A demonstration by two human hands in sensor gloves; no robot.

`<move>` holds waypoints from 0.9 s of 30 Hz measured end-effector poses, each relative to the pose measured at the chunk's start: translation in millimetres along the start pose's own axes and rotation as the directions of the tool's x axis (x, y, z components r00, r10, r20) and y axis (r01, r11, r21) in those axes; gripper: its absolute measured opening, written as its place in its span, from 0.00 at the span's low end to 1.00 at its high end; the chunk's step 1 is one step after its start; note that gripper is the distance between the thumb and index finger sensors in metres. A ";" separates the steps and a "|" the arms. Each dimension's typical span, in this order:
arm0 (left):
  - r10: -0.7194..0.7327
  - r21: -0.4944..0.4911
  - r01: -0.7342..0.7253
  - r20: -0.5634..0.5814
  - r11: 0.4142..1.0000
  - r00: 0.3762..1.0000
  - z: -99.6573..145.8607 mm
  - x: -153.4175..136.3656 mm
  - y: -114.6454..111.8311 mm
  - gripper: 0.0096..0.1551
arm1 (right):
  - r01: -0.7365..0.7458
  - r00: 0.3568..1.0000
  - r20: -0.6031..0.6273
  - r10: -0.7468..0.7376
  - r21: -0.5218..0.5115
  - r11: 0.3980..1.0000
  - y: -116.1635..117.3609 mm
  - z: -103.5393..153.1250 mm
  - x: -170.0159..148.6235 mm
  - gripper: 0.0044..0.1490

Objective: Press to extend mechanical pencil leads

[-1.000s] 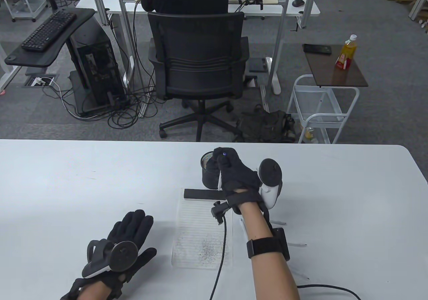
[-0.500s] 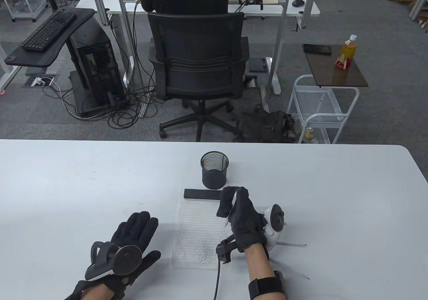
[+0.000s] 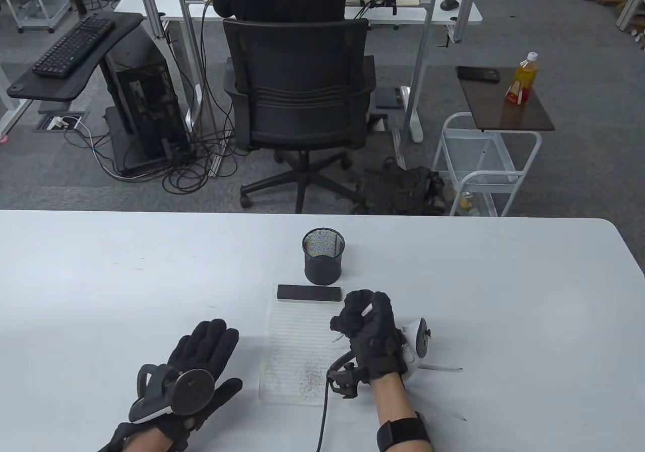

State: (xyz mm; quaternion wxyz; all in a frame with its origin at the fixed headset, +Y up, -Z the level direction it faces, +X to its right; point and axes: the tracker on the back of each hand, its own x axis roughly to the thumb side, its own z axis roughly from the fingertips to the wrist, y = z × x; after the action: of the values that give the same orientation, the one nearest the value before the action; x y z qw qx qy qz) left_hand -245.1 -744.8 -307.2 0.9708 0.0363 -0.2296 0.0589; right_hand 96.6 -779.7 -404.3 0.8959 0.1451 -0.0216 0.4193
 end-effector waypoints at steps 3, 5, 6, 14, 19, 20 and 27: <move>0.000 -0.002 0.000 0.001 1.000 1.000 -0.3 0.1 -0.3 0.53 | -0.006 1.000 -0.007 0.006 -0.005 1.000 0.1 0.2 1.1 0.41; -0.003 -0.004 0.003 0.001 1.000 1.000 -0.2 0.1 -0.2 0.53 | -0.015 1.000 0.013 0.015 -0.002 1.000 -0.7 0.5 1.3 0.37; -0.002 -0.003 0.002 0.001 1.000 1.000 -0.1 0.0 -0.2 0.53 | -0.005 1.000 0.022 0.006 -0.012 1.000 -1.0 0.7 1.2 0.36; 0.000 -0.001 0.000 0.001 1.000 1.000 -0.3 -0.1 -0.7 0.53 | 0.033 0.999 0.025 -0.033 -0.013 0.999 -0.7 0.4 2.0 0.38; -0.003 -0.005 0.003 0.001 1.000 1.000 -0.5 0.1 -1.0 0.53 | 0.050 0.998 0.037 -0.050 -0.003 0.999 -0.4 0.6 0.9 0.39; -0.001 -0.004 0.001 0.001 1.000 1.000 -0.6 0.0 -1.2 0.53 | 0.042 0.998 0.038 -0.042 -0.011 0.999 -0.5 0.7 0.4 0.42; 0.000 -0.005 0.000 0.003 1.000 1.000 -1.1 0.2 -2.1 0.53 | 0.007 0.999 0.034 -0.006 -0.031 0.999 -3.8 1.4 -1.4 0.36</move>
State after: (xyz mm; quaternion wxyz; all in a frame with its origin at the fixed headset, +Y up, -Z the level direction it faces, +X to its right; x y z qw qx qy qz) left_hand -244.2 -746.7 -308.2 0.9706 0.0338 -0.2309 0.0581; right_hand 98.7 -783.4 -404.1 0.8989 0.1381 -0.0430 0.4135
